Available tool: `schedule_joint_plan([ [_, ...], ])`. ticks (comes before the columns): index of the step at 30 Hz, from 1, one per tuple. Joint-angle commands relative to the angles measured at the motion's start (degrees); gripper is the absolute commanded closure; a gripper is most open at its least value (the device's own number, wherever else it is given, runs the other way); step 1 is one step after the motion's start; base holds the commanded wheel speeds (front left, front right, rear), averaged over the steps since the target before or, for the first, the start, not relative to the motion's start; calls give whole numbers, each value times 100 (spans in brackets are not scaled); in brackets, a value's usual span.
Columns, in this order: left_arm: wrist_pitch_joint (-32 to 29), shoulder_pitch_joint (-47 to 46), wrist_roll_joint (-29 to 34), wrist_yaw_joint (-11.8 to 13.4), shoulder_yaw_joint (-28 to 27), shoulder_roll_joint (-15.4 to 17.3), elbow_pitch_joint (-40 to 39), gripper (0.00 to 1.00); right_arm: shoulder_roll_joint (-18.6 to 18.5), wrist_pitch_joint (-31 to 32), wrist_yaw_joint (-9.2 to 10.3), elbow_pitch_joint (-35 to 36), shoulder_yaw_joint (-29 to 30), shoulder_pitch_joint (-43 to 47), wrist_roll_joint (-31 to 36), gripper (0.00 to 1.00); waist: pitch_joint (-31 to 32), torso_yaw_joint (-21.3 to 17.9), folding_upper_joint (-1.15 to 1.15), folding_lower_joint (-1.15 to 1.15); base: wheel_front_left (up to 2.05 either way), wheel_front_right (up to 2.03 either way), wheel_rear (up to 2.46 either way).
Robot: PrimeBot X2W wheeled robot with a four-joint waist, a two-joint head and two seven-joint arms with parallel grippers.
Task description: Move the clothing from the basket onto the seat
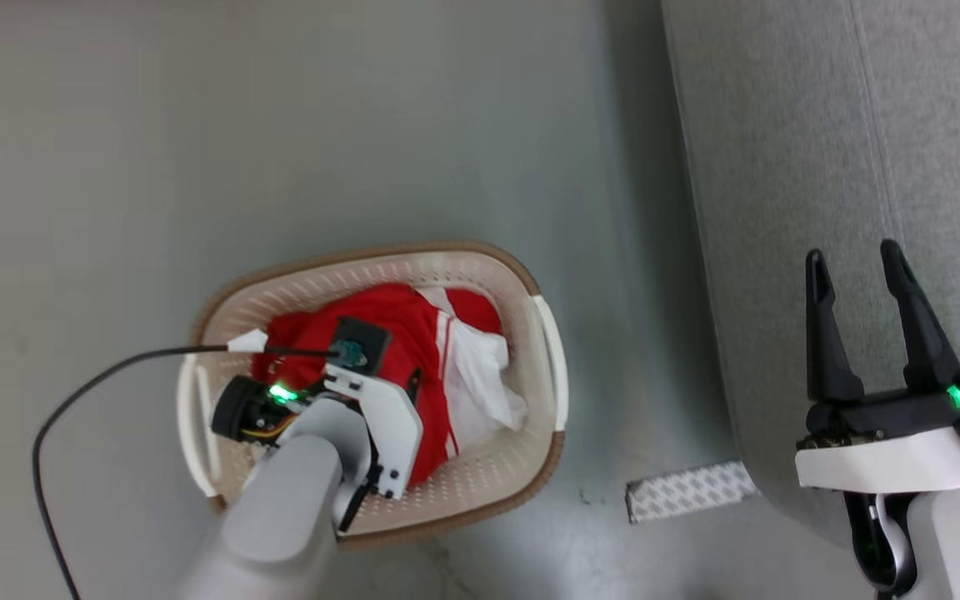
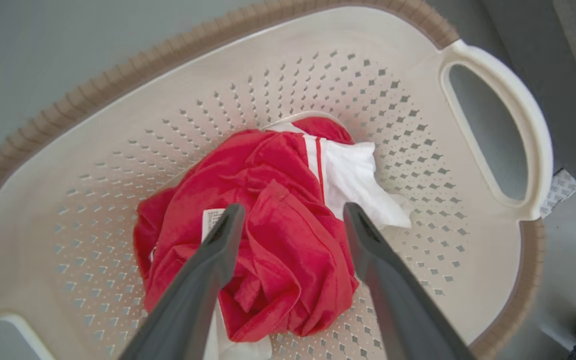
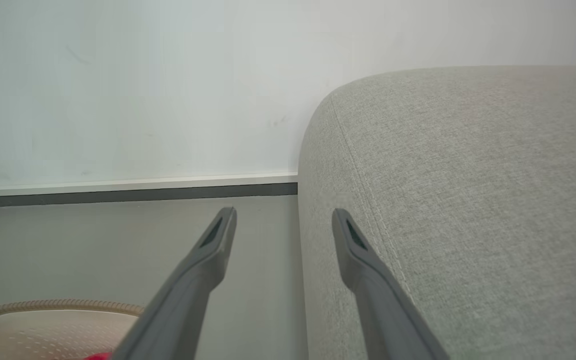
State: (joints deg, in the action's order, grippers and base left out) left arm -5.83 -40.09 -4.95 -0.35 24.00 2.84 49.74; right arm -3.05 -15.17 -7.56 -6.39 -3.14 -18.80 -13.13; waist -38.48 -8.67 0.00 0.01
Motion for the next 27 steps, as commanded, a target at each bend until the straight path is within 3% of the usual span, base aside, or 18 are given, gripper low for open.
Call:
schedule_joint_plan([
  [1,-26,-104,23,32,-26,94,79,0,22,2,14,42,-10,-101,-41,0,-411,-320,0,-1,0,0,0],
  [9,-222,-612,-79,294,-163,261,706,0,23,3,14,185,-103,-352,-257,0,-1027,-529,0,-1,0,0,0],
  [17,-177,-881,-245,270,-254,275,1215,0,16,13,-8,177,-128,-517,-182,0,-1337,-551,0,-1,0,0,0],
  [18,-185,-888,-271,241,-247,253,1268,17,17,14,-9,168,-126,-523,-180,0,-1338,-537,0,-1,0,0,0],
  [19,-146,-909,-312,202,-246,227,1302,100,16,14,-11,157,-117,-523,-156,0,-1331,-516,0,-1,0,0,0],
  [27,240,-859,-486,112,-139,71,1564,100,23,6,-13,147,-95,-444,59,0,-949,-289,0,-1,0,0,0],
])
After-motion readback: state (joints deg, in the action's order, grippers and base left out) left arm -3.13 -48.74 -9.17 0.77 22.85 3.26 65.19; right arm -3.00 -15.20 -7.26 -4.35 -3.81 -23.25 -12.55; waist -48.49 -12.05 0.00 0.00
